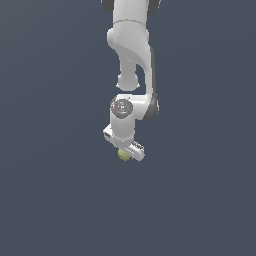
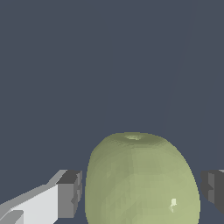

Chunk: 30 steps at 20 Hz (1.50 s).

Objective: Pick up the object and move it to a goal position.

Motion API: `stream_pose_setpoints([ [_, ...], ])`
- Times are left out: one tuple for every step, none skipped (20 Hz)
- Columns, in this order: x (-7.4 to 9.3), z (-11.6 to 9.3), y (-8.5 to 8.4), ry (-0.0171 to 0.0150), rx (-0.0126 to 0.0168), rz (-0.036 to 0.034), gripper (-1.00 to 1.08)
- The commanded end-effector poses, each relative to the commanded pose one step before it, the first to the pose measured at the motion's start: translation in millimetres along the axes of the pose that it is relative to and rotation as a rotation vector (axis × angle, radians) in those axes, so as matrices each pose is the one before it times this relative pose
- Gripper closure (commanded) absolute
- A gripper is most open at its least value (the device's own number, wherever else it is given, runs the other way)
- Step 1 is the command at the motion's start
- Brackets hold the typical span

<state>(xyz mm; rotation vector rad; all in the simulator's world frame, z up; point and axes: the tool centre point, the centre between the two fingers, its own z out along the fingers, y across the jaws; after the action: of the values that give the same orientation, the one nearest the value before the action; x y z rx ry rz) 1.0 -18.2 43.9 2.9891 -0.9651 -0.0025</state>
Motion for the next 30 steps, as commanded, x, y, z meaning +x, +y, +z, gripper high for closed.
stream_pose_setpoints([
  [0.93, 2.10, -0.55, 0.00133, 0.00106, 0.00041, -0.92],
  [0.00, 0.00, 0.00, 0.00000, 0.00000, 0.00000, 1.08],
  [0.00, 0.00, 0.00, 0.00000, 0.00000, 0.00000, 1.08],
  [0.00, 0.00, 0.00, 0.00000, 0.00000, 0.00000, 1.08],
  [0.00, 0.00, 0.00, 0.00000, 0.00000, 0.00000, 1.08],
  [0.00, 0.00, 0.00, 0.00000, 0.00000, 0.00000, 1.08],
  [0.00, 0.00, 0.00, 0.00000, 0.00000, 0.00000, 1.08],
  [0.00, 0.00, 0.00, 0.00000, 0.00000, 0.00000, 1.08],
  [0.00, 0.00, 0.00, 0.00000, 0.00000, 0.00000, 1.08],
  [0.00, 0.00, 0.00, 0.00000, 0.00000, 0.00000, 1.08],
  [0.00, 0.00, 0.00, 0.00000, 0.00000, 0.00000, 1.08],
  [-0.49, -0.75, -0.88, 0.00007, 0.00080, -0.00132, 1.08],
  [-0.06, -0.25, 0.00, 0.00000, 0.00000, 0.00000, 1.08],
  [-0.18, -0.76, 0.00, 0.00000, 0.00000, 0.00000, 1.08],
  [-0.30, -1.27, 0.00, 0.00000, 0.00000, 0.00000, 1.08],
  [-0.42, -1.77, 0.00, 0.00000, 0.00000, 0.00000, 1.08],
  [-0.54, -2.29, 0.00, 0.00000, 0.00000, 0.00000, 1.08],
  [-0.66, -2.80, 0.00, 0.00000, 0.00000, 0.00000, 1.08],
  [-0.78, -3.32, 0.00, 0.00000, 0.00000, 0.00000, 1.08],
  [-0.90, -3.85, -0.01, 0.00000, 0.00000, 0.00000, 1.08],
  [-1.02, -4.38, -0.01, 0.00000, 0.00000, 0.00000, 1.08],
  [-1.15, -4.92, -0.01, 0.00000, 0.00000, 0.00000, 1.08],
  [-1.27, -5.47, -0.01, 0.00000, 0.00000, 0.00000, 1.08],
  [-1.40, -6.02, -0.01, 0.00000, 0.00000, 0.00000, 1.08],
  [-1.31, -6.51, 0.28, -0.00035, 0.00027, 0.00053, 1.08],
  [-1.65, -7.18, -0.01, 0.00000, 0.00000, 0.00000, 1.08],
  [-1.78, -7.78, -0.01, 0.00000, 0.00000, 0.00000, 1.08],
  [-1.92, -8.40, -0.01, 0.00000, 0.00000, 0.00000, 1.08],
  [-2.04, -8.99, -0.01, 0.00000, 0.00000, 0.00000, 1.08],
  [-2.15, -9.54, -0.01, 0.00000, 0.00000, 0.00000, 1.08],
])
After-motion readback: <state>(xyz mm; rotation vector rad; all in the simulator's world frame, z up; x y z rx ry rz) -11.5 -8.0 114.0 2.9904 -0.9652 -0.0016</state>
